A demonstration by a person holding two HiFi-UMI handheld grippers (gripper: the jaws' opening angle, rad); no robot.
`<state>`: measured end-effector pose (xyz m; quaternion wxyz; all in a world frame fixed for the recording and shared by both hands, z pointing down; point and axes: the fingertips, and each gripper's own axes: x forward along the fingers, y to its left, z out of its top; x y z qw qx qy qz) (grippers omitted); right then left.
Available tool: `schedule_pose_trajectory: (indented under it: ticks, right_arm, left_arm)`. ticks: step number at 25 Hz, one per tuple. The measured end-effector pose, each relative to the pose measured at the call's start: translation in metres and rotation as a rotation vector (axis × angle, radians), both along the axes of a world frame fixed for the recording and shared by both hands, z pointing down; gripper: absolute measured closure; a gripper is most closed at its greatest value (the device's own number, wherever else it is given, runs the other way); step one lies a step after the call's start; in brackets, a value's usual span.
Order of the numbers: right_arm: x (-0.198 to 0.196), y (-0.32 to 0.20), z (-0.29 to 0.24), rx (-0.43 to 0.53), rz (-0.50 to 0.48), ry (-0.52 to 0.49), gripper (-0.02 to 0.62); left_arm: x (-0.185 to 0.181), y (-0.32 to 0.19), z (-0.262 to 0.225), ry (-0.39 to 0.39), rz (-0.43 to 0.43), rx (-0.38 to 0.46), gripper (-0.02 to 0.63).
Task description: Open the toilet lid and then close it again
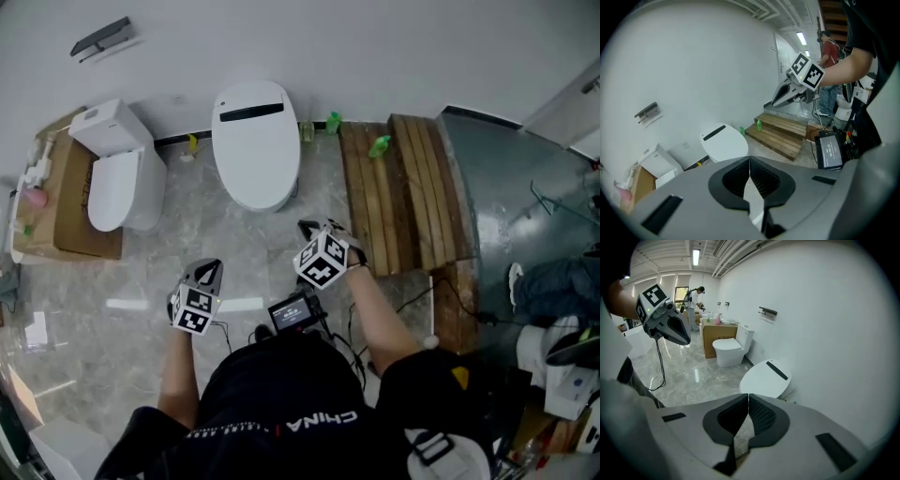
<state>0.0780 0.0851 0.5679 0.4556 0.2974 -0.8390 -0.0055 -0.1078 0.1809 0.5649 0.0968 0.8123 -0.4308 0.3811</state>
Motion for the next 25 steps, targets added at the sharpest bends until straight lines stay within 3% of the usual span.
schedule_pose_trajectory:
  ticks: [5,11,17,25]
  right_arm:
    - [-0.021,0.080,-0.004,0.034,0.028,0.017,0.580]
    - [-0.025,0.155,-0.006,0.051,0.041,0.042,0.580]
    - [-0.020,0.177,-0.016,0.088,0.050,0.048,0.580]
    - [-0.009,0.177,-0.027,0.098,0.063,-0.002,0.581]
  left_arm:
    - [-0.016,0.074,0.010,-0.024,0.071,-0.008,0.595]
    - [-0.013,0.127,0.022,0.024,0.130,-0.023,0.595]
    - [0.001,0.130,0.011,0.022,0.147,0.010,0.595]
    - [0.038,0.107,-0.010,0.011,0.095,0.040,0.595]
